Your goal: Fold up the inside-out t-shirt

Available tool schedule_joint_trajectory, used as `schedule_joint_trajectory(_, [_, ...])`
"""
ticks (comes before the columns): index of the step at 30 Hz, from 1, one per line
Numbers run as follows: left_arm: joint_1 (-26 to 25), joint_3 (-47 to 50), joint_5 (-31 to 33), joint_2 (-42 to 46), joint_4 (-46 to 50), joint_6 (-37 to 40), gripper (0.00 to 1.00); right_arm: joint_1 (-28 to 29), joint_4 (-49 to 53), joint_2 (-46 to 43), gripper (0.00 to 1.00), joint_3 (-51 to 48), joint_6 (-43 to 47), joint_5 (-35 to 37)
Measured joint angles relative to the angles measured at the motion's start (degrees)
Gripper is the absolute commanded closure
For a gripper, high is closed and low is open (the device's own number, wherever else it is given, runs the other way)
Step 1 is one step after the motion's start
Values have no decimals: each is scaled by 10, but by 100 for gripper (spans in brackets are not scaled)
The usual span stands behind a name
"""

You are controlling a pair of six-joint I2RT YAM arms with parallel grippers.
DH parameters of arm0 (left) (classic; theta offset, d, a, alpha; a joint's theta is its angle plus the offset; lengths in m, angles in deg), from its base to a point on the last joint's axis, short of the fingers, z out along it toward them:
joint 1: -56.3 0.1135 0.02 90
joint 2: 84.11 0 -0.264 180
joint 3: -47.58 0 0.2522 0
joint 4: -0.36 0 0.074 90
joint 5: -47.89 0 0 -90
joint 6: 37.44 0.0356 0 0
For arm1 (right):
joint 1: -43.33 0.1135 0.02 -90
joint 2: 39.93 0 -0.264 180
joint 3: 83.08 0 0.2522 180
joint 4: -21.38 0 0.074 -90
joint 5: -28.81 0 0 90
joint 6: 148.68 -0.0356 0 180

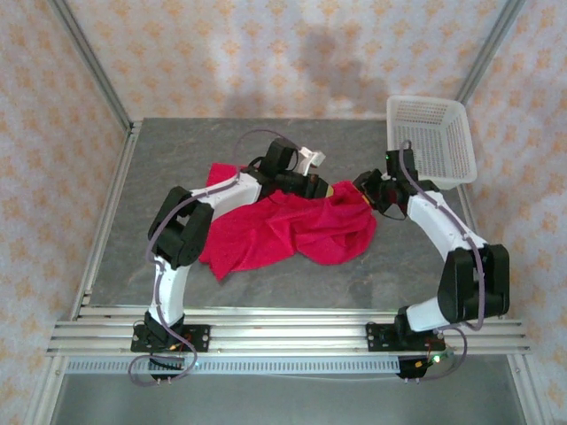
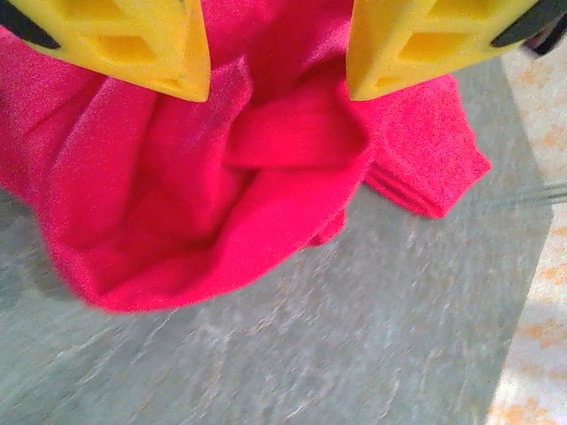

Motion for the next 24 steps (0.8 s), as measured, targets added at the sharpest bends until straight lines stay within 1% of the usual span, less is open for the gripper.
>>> schedule_joint_trajectory(2, [0, 3, -2, -1, 0, -4, 100, 10, 0, 3, 49, 0, 2, 0])
schedule_joint_trajectory(7, [0, 3, -3, -1, -2, -4, 100, 12, 0, 42, 49, 0, 9, 11])
schedule_joint_trajectory(9, [0, 3, -3, -1, -2, -4, 100, 12, 0, 62, 51, 1, 9, 15])
schedule_joint_trajectory(10, [0, 3, -3, -1, -2, -4, 100, 12, 0, 70, 56, 2, 10, 16])
schedule_joint_trajectory(11, [0, 3, -3, -1, -2, -4, 100, 12, 0, 80, 67, 5, 10, 18])
schedule_joint_trajectory(13, [0, 3, -3, -1, -2, -4, 100, 12, 0, 97, 94, 14, 12, 23])
schedule_joint_trajectory(14, [0, 3, -3, -1, -2, -4, 100, 12, 0, 107, 100, 21, 14, 26])
schedule_joint_trajectory(17, [0, 3, -2, -1, 2, -2, 100, 11, 14, 117, 100, 46, 20, 31])
schedule_joint_trajectory(20, [1, 3, 7, -1, 14, 11, 100, 10, 53, 108, 100, 93, 37, 48])
schedule_joint_trajectory(22, [3, 4, 20, 0, 25, 18, 100, 7, 81, 83, 100, 120, 50, 60])
schedule_joint_trajectory(24, [8, 5, 33, 3, 32, 21, 100, 1, 109, 40, 100, 146, 61, 70])
